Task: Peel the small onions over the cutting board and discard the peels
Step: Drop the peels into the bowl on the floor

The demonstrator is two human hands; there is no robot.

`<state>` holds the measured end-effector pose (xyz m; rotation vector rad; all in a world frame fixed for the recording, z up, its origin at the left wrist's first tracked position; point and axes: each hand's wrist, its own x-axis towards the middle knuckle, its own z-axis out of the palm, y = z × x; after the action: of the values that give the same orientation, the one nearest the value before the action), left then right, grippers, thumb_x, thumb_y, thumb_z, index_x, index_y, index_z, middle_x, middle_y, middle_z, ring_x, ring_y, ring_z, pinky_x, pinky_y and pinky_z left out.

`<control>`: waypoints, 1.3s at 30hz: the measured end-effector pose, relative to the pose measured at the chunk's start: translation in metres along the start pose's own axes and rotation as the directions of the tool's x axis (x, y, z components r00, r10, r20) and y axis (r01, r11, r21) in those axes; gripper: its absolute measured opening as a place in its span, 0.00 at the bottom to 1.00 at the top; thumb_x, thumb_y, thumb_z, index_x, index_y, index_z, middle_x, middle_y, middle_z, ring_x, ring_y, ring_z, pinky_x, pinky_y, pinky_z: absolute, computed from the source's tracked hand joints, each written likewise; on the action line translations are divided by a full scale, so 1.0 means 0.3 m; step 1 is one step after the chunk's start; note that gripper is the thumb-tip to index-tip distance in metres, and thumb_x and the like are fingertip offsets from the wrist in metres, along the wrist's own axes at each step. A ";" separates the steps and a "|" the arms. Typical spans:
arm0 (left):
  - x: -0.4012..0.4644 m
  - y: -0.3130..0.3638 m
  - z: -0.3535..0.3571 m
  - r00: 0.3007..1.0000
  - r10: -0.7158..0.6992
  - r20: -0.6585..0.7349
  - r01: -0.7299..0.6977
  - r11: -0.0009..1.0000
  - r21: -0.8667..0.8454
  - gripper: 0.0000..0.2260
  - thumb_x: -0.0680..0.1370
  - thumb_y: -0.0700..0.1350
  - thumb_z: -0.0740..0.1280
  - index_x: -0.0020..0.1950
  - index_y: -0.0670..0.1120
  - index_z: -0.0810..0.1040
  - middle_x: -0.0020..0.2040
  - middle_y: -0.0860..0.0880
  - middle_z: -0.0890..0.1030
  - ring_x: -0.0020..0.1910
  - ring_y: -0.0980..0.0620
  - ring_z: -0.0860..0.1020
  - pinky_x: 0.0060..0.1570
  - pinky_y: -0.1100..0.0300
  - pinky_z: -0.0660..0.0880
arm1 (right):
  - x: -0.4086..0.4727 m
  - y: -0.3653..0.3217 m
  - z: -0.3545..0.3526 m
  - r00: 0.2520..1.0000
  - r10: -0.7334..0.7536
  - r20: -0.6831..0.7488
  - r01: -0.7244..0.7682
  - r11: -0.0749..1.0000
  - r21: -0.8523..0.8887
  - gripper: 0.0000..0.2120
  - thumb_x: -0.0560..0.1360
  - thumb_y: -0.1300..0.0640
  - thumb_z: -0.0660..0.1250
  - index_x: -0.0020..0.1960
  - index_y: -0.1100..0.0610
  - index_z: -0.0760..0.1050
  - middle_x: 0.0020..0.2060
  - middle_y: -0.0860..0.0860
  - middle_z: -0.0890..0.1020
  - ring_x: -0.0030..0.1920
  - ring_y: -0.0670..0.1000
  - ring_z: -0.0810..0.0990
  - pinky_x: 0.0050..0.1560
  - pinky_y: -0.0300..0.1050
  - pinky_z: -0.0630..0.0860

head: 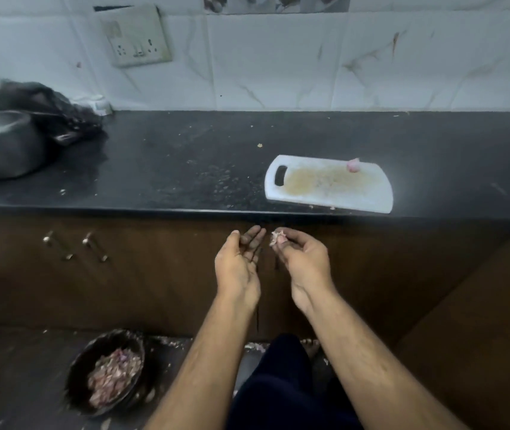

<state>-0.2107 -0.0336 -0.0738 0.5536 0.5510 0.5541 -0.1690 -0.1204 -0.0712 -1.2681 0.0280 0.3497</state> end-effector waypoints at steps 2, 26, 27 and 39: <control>-0.046 0.032 -0.070 0.999 -0.022 -0.043 0.017 0.993 -0.114 0.13 0.85 0.44 0.59 0.42 0.45 0.72 0.49 0.40 0.85 0.50 0.47 0.85 0.45 0.57 0.80 | -0.109 0.069 0.056 0.991 0.110 0.073 -0.117 0.988 0.096 0.07 0.80 0.69 0.66 0.53 0.61 0.82 0.47 0.57 0.87 0.46 0.49 0.86 0.49 0.38 0.83; 0.162 0.363 -0.961 0.718 0.057 -0.694 -0.429 0.822 -0.376 0.24 0.86 0.53 0.52 0.67 0.36 0.76 0.64 0.36 0.81 0.66 0.40 0.79 0.67 0.46 0.74 | -0.235 0.844 0.791 0.635 0.743 0.209 -0.733 0.666 -0.142 0.13 0.83 0.69 0.57 0.52 0.61 0.81 0.49 0.59 0.86 0.49 0.58 0.86 0.54 0.50 0.83; 0.194 0.378 -1.012 0.684 0.024 -0.729 -0.453 0.798 -0.398 0.25 0.86 0.54 0.51 0.68 0.35 0.74 0.65 0.35 0.80 0.67 0.39 0.78 0.69 0.46 0.73 | -0.224 0.900 0.835 0.612 0.768 0.191 -0.750 0.639 -0.167 0.13 0.83 0.69 0.57 0.54 0.63 0.81 0.53 0.62 0.85 0.52 0.61 0.85 0.56 0.52 0.83; 0.461 0.544 -1.461 0.444 -0.170 -0.880 -0.664 0.597 -0.450 0.38 0.80 0.70 0.47 0.83 0.48 0.52 0.81 0.40 0.62 0.77 0.39 0.66 0.77 0.42 0.61 | -0.145 1.321 1.263 0.372 0.927 -0.037 -0.887 0.343 -0.310 0.17 0.85 0.55 0.54 0.67 0.64 0.73 0.65 0.60 0.77 0.69 0.58 0.75 0.72 0.49 0.70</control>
<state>-0.4342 0.3134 -0.3336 -0.6091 1.1285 1.3705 -0.3828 0.3241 -0.3144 -1.4020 0.6300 1.5095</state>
